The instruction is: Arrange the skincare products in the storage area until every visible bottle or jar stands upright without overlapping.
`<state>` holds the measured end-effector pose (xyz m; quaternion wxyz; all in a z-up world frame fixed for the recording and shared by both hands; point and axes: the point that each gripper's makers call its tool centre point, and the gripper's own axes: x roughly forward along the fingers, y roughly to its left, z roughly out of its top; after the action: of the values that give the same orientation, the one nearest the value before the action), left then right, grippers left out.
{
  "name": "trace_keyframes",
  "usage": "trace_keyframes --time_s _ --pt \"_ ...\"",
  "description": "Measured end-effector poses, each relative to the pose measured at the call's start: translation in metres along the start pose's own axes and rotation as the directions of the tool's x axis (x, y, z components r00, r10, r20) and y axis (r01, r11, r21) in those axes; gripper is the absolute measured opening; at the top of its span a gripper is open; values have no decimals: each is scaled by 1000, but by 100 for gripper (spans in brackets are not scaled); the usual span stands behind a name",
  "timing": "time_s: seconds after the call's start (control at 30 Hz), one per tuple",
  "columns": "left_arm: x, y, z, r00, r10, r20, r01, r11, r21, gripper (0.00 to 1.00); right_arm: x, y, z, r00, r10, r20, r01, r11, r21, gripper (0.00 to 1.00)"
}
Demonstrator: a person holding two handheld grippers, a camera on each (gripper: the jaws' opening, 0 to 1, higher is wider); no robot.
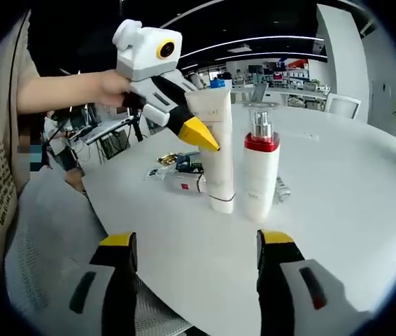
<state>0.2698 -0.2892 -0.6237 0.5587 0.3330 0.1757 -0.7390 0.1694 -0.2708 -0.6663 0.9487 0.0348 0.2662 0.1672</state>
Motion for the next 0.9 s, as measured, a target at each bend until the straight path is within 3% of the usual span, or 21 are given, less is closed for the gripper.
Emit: trace_keyframes --time_s 0.3,0.67,0.9 --pt "3 8 3 1000 1 3 -1 1000 20 10 -5 -2 -3 1000 -20 -1 20 999 27 82" --pt "5 12 4 1000 1 -1 -1 999 35 12 -6 -2 -3 1000 -22 0 22 999 36 84" --pt "-3 16 9 999 22 23 -22 1000 -8 22 -6 2 1 1000 -15 2 15 1000 27 84"
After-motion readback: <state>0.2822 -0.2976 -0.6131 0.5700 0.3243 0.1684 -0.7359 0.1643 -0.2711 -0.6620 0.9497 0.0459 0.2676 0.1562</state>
